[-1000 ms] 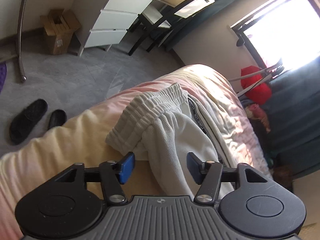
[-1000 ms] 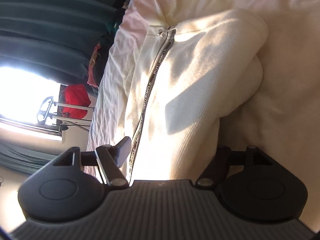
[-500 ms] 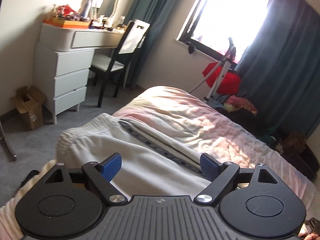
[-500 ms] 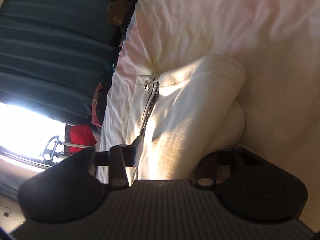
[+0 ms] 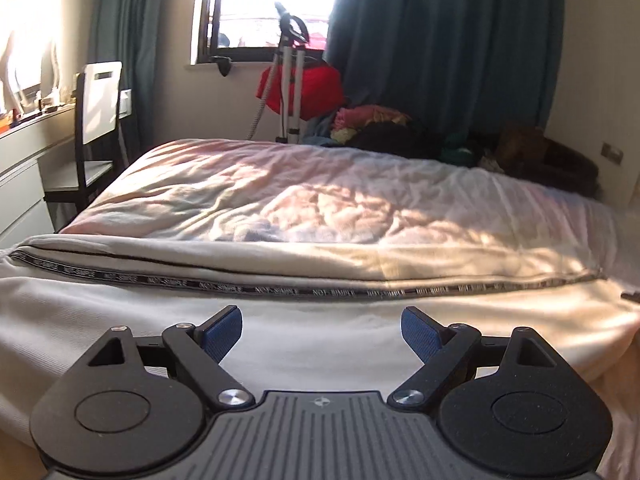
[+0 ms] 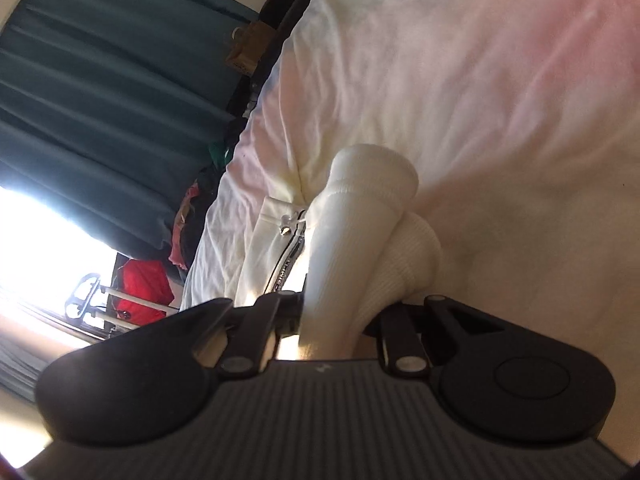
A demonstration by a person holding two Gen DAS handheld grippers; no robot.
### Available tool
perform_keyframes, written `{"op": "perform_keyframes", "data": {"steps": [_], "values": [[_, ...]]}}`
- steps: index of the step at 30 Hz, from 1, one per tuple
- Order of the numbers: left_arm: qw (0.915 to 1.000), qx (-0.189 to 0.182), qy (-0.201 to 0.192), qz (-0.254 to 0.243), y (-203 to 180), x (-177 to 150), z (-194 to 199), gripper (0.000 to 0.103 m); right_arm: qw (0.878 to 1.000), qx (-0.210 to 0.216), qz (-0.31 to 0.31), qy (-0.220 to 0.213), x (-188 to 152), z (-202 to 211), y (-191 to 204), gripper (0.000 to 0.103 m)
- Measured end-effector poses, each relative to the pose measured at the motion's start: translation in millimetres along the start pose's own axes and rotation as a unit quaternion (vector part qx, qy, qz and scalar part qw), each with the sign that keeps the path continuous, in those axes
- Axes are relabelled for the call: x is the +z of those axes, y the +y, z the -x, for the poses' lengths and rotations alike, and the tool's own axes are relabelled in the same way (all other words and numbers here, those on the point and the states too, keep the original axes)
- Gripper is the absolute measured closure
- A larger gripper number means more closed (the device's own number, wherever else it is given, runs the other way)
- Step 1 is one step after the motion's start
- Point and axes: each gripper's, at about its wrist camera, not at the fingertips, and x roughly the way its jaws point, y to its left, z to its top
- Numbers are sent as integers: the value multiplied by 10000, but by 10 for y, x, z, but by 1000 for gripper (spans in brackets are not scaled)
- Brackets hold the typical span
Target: Fold clothes
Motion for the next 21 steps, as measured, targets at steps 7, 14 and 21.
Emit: {"op": "perform_keyframes", "data": {"steps": [7, 14, 21], "values": [[9984, 153, 514, -193, -38, -375, -341, 14, 9989, -173, 439, -79, -32, 18, 82, 90], [9981, 171, 542, -218, -22, -387, -324, 10, 9930, -414, 1087, -184, -77, 3, 256, 90], [9975, 58, 702, 86, 50, -285, -299, 9, 9644, -803, 2484, -428, -259, 109, 635, 90]]}}
